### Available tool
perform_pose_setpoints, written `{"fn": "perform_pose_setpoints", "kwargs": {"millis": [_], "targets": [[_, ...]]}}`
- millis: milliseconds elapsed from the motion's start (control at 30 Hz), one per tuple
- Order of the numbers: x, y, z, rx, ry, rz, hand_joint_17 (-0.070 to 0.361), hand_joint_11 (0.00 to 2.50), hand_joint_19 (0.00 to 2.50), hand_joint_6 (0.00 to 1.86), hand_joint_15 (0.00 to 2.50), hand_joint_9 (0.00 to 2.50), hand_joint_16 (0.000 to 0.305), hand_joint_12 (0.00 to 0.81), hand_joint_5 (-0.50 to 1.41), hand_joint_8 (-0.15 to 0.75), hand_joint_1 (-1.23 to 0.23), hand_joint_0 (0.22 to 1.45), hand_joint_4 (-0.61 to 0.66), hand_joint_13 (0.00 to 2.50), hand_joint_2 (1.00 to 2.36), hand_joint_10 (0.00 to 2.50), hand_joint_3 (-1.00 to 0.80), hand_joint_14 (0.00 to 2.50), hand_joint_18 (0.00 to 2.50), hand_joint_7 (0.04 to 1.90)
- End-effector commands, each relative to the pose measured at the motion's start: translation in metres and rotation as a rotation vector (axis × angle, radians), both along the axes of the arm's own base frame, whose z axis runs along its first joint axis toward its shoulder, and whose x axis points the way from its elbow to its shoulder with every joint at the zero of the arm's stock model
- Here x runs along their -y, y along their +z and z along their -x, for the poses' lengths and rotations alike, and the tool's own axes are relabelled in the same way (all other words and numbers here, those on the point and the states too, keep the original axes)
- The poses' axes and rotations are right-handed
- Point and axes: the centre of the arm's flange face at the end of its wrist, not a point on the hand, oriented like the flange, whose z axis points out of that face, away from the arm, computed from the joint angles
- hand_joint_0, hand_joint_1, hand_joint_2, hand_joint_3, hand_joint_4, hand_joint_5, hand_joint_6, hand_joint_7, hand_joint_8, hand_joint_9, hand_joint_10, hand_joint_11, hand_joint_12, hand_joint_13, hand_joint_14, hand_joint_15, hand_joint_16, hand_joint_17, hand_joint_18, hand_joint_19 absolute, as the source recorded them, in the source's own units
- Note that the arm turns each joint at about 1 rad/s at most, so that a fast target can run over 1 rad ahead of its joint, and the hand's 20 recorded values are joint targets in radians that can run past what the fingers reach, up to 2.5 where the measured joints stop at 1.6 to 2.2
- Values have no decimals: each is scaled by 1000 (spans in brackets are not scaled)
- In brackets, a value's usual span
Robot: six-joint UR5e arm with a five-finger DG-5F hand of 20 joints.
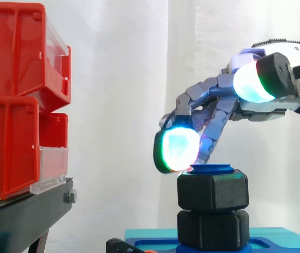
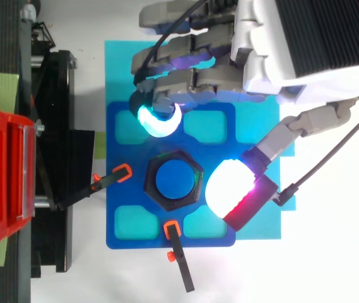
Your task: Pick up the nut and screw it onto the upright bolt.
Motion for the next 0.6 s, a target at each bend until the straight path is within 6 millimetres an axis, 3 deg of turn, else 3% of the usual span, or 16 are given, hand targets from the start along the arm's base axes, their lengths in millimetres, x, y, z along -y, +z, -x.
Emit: {"fn": "perform_pose_setpoints", "kwargs": {"millis": [0,567], "targets": [[1,7,-2,14,4,2,67,0,0,502,0,877,30,283,-117,260,-133,492,273,387,1000,0,-500,0,25,758],[-29,4,-9,30,3,-4,86,0,0,501,0,584,38,317,-177,235,-72,476,203,181,1000,0,-500,0,0,622]]}}
